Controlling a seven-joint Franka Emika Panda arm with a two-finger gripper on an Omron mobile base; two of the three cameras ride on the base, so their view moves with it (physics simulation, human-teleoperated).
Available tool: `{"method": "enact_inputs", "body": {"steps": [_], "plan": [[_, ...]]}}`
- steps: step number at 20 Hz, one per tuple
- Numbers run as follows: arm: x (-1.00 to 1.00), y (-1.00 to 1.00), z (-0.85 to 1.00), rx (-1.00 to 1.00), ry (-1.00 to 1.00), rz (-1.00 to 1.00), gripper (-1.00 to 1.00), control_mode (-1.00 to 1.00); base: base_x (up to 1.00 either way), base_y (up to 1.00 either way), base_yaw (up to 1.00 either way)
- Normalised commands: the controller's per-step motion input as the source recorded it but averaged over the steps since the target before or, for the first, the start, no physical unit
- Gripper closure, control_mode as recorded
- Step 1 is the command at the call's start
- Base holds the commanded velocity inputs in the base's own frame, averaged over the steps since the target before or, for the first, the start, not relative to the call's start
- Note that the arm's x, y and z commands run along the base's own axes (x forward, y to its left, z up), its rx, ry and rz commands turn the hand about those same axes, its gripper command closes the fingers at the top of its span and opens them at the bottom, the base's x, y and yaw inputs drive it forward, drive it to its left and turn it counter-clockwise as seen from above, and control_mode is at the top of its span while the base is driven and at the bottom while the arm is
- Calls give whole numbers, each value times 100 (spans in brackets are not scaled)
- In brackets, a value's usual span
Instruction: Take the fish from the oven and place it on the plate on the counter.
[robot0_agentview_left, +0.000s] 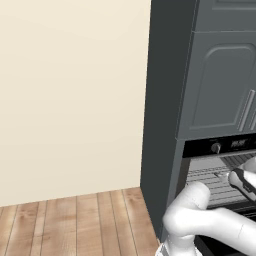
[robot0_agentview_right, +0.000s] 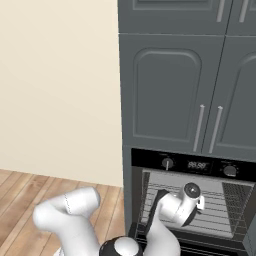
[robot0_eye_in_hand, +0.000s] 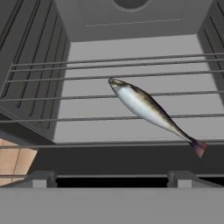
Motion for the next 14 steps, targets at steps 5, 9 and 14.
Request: {"method": "enact_inputs", "body": {"steps": [5, 9, 14], "plan": [[0, -19, 0, 0, 0, 0, -100, -100, 0, 0, 0], [11, -14, 0, 0, -1, 0, -100, -100, 0, 0, 0], [19, -3, 0, 0, -2, 2, -100, -100, 0, 0, 0]]}}
